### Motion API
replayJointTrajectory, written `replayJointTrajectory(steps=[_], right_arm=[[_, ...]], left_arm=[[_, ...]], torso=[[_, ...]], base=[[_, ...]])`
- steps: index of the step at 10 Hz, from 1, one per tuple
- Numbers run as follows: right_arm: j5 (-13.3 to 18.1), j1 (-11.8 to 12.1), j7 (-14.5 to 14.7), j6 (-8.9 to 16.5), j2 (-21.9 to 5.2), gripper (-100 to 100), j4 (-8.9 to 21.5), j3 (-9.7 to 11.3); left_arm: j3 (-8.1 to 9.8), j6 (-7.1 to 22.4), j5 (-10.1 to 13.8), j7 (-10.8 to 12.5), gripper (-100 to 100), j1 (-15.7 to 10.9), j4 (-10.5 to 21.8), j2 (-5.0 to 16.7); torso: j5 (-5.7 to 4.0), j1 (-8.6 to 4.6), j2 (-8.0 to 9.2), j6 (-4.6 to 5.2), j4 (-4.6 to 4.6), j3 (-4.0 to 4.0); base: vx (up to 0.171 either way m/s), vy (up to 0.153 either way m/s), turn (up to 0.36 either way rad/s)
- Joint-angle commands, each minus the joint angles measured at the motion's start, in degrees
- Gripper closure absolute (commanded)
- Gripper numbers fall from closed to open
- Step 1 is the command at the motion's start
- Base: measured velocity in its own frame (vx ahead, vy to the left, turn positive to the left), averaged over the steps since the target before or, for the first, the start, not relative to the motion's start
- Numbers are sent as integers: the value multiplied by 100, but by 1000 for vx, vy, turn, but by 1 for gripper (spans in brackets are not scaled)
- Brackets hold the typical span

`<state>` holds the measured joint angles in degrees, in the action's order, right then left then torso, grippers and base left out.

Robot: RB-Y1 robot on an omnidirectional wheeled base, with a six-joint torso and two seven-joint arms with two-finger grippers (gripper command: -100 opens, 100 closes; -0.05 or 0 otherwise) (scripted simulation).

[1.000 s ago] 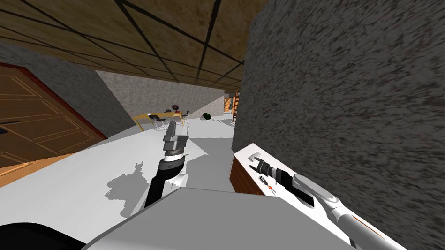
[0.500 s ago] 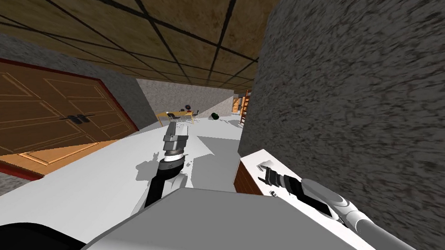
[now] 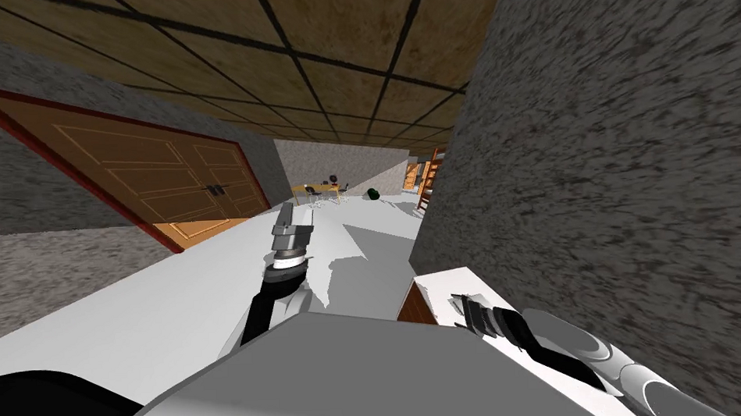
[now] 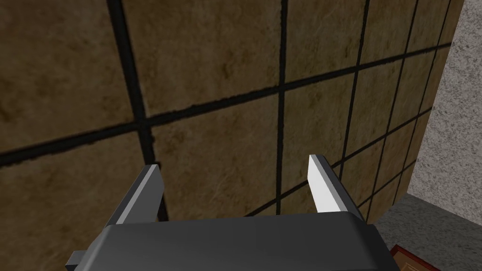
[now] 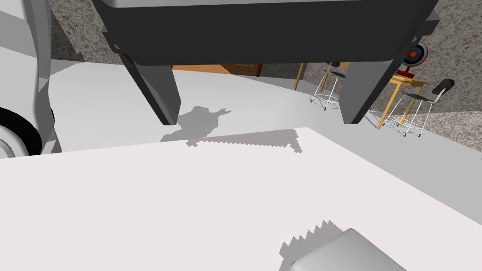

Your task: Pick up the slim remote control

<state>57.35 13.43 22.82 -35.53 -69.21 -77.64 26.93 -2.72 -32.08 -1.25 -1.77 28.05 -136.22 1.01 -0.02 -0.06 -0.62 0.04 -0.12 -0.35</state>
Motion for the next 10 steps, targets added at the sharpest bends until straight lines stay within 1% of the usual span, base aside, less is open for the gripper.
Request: replayJointTrajectory(steps=[1, 2, 3, 4, 5, 6, 9, 10], right_arm=[[156, 51, 88, 93, -78, -100, 89, 162], [315, 109, 155, 131, -276, -100, 189, 343], [457, 171, 214, 171, -462, -100, 278, 517], [457, 171, 214, 171, -462, -100, 278, 517], [583, 235, 265, 213, -634, -100, 357, 685], [583, 235, 265, 213, -634, -100, 357, 685], [869, 437, 373, 338, -1036, -100, 532, 1130], [869, 437, 373, 338, -1036, -100, 532, 1142]], left_arm=[[0, 0, 0, 0, 0, 0, 0, 0], [1, 0, 0, 0, 0, 1, 0, 0], [0, 0, 0, 0, 0, 0, 0, 0], [0, 0, 0, 0, 0, 0, 0, 0], [1, 0, 0, 0, 0, 1, 0, 0], [0, 0, 0, 0, 0, 0, 0, 0], [0, 0, 0, 0, 0, 0, 0, 0], [1, 0, 0, 0, 0, 1, 0, 0]], torso=[[0, 0, 0, 0, 0, 0], [-2, 2, 7, 8, 1, 3], [0, 5, 11, 3, 2, 6], [1, 3, 8, 1, 2, 4], [-2, 3, 12, 9, 2, 6], [0, 8, 13, 4, 3, 7], [1, 10, 13, 4, 3, 7], [0, 4, 5, 6, 1, 3]], base=[[75, -34, 161], [62, -20, 228], [75, -31, 397], [62, -38, 141], [60, -23, 205], [43, -20, 97], [67, -28, 239], [56, -41, 46]])
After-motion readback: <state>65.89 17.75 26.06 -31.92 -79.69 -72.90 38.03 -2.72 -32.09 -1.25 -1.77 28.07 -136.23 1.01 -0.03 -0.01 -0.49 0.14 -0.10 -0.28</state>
